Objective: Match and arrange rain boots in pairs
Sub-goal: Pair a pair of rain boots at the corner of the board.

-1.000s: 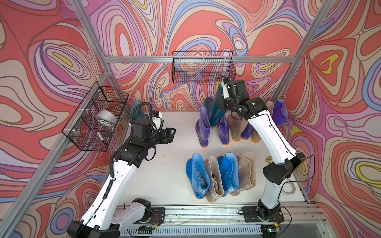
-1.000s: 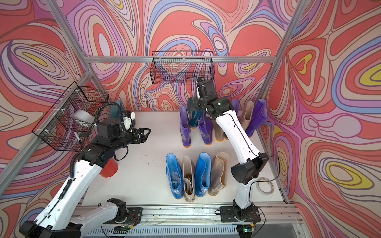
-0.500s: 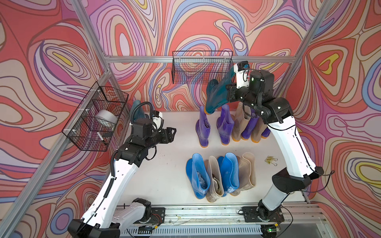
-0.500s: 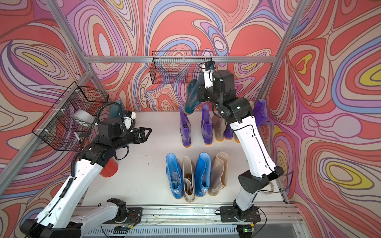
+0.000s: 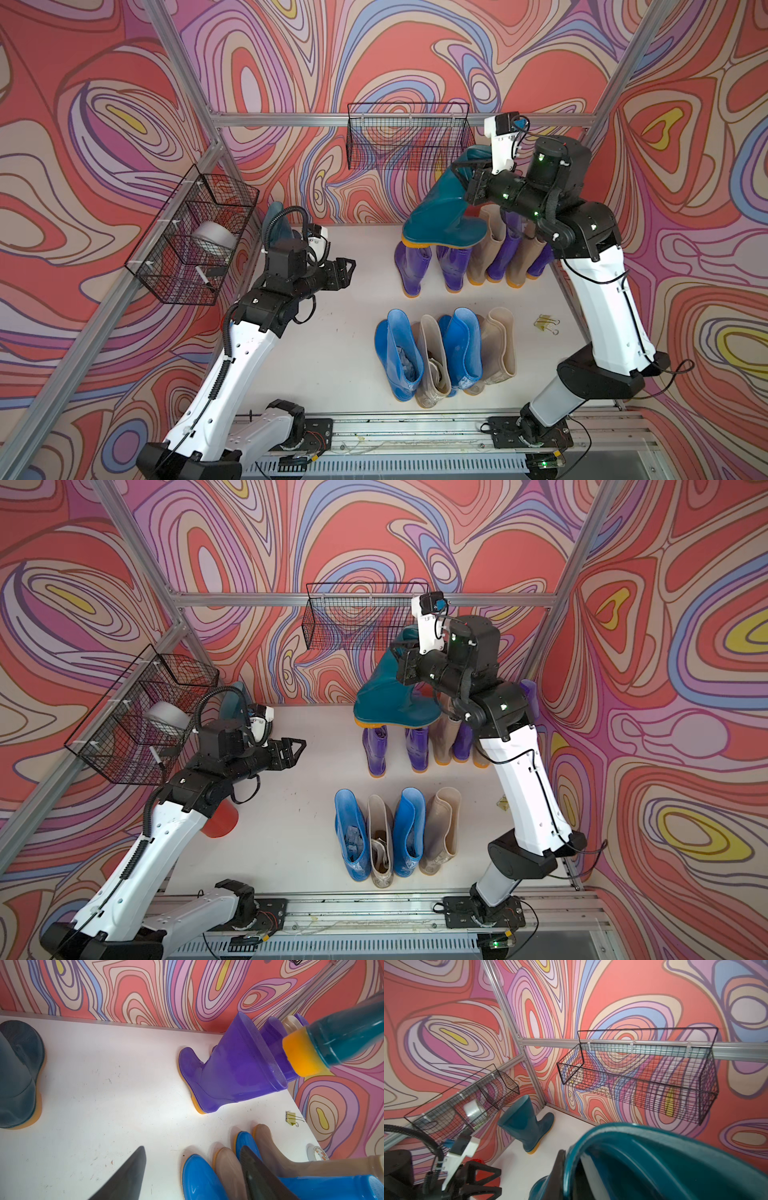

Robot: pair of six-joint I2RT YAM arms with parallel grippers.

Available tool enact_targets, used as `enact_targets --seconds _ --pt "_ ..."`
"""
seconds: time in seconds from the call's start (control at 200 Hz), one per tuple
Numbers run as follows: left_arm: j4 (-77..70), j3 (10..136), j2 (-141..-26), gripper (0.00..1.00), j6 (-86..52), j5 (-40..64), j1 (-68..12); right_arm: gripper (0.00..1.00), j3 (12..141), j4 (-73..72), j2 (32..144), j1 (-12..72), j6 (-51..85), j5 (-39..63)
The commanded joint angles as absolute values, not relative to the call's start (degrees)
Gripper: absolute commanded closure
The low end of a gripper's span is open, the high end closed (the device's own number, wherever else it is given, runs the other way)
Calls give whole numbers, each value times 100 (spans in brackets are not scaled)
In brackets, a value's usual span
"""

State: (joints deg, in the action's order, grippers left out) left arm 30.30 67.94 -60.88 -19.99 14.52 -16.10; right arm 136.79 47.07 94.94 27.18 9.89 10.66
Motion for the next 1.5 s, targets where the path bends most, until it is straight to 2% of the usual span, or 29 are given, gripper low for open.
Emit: enact_targets --seconds 0.0,0.195,0.34,0.561,0.821,1.117,1.497 --pt "3202 6869 -5851 26 -2013 1323 -1620 100 14001 3923 9506 2746 1175 1765" --pt "3555 7194 -5594 25 -1822 1350 -1626 100 14317 3788 9853 2742 1418 2504" --pt "3531 7406 -5442 22 -1472 1813 -1626 100 14383 3465 10113 2767 1746 2906" --pt "2547 7290 -5453 15 -1396 2499 -1627 100 14535 3104 10605 2922 2024 3089" --pt "1824 7583 -6151 14 -1431 2900 -1731 100 14845 2927 11016 3063 2266 3236" --pt "1994 8335 -6913 14 -462 2096 -2370 100 14742 2935 11169 3210 2382 3252" --pt "1073 8060 -6949 14 468 1028 -2670 100 14533 2918 11364 3380 2667 3184"
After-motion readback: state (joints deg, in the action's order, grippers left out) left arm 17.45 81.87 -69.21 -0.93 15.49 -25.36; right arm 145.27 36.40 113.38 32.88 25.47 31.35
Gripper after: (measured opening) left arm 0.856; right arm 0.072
